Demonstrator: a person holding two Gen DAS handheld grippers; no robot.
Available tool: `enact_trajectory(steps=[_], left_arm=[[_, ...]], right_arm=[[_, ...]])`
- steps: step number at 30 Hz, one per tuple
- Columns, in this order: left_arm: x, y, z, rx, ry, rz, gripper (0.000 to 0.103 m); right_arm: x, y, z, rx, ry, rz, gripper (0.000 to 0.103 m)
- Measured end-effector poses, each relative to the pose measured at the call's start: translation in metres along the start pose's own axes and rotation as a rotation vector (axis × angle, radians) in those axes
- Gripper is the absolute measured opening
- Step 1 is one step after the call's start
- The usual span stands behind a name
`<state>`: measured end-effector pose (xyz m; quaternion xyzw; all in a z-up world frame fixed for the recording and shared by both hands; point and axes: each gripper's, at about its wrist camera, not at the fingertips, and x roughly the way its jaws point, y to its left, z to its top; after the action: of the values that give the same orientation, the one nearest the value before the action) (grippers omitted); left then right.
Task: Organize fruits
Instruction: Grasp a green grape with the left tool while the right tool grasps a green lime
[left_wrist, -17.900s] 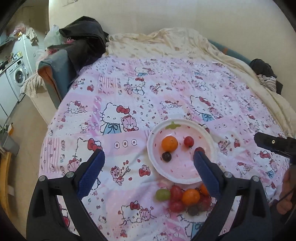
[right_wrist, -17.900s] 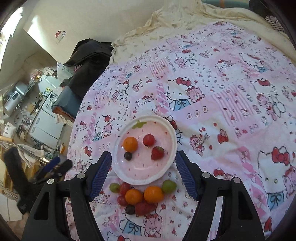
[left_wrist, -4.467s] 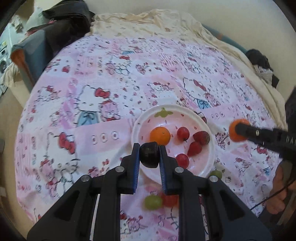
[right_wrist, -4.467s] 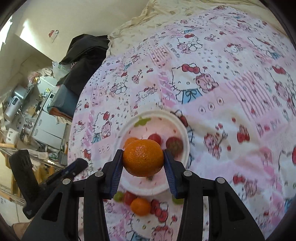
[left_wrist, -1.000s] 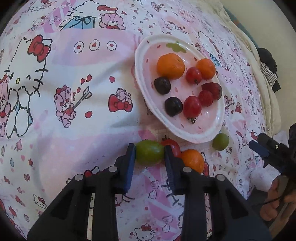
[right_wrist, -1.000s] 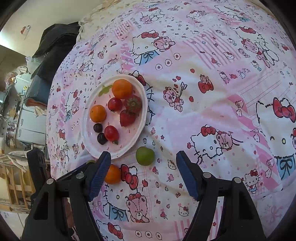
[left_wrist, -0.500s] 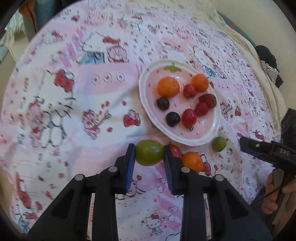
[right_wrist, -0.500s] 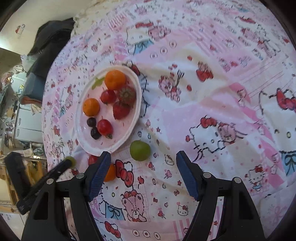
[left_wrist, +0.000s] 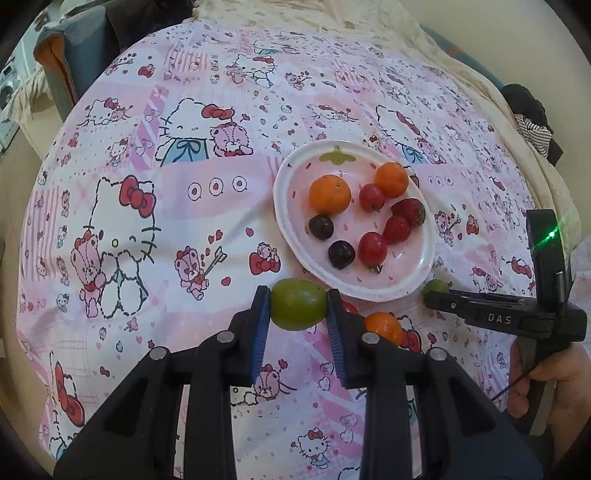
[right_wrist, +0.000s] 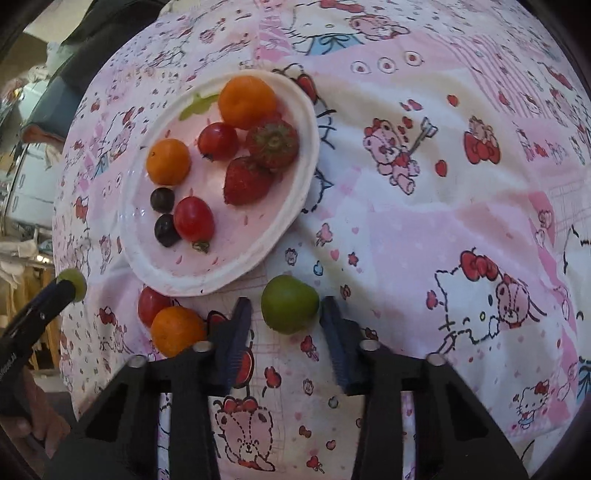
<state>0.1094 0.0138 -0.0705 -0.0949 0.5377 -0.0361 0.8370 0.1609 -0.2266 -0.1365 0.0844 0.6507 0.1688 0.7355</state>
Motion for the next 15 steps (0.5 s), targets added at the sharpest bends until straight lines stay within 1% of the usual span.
enact_trajectory(steps=[3,6,9,10,12,14,15], left_arm=[[-0.004,-0.002,0.003,-0.011,-0.012,0.007,0.026],[-0.013,-0.005,0.001,-0.02,-0.035,-0.006,0.026],[-0.026,-0.012,0.002,0.028,-0.074,0.001,0.026],[-0.033,-0.014,0.002,0.048,-0.102,0.014,0.026],[-0.04,-0.013,0.003,0.059,-0.132,0.027,0.026],[-0.043,-0.009,0.005,0.051,-0.142,0.036,0.026],[-0.043,-0.006,0.005,0.039,-0.146,0.042,0.026]], right_arm=[[-0.003,-0.003,-0.003,0.013,-0.01,0.025,0.03],[-0.018,-0.005,-0.006,0.018,-0.051,0.067,0.03],[-0.034,-0.007,-0.012,0.026,-0.083,0.106,0.03],[-0.041,-0.008,-0.015,0.033,-0.097,0.118,0.03],[-0.054,-0.009,-0.019,0.045,-0.136,0.146,0.03],[-0.071,-0.009,-0.022,0.042,-0.186,0.163,0.03],[-0.075,-0.008,-0.022,0.041,-0.2,0.154,0.03]])
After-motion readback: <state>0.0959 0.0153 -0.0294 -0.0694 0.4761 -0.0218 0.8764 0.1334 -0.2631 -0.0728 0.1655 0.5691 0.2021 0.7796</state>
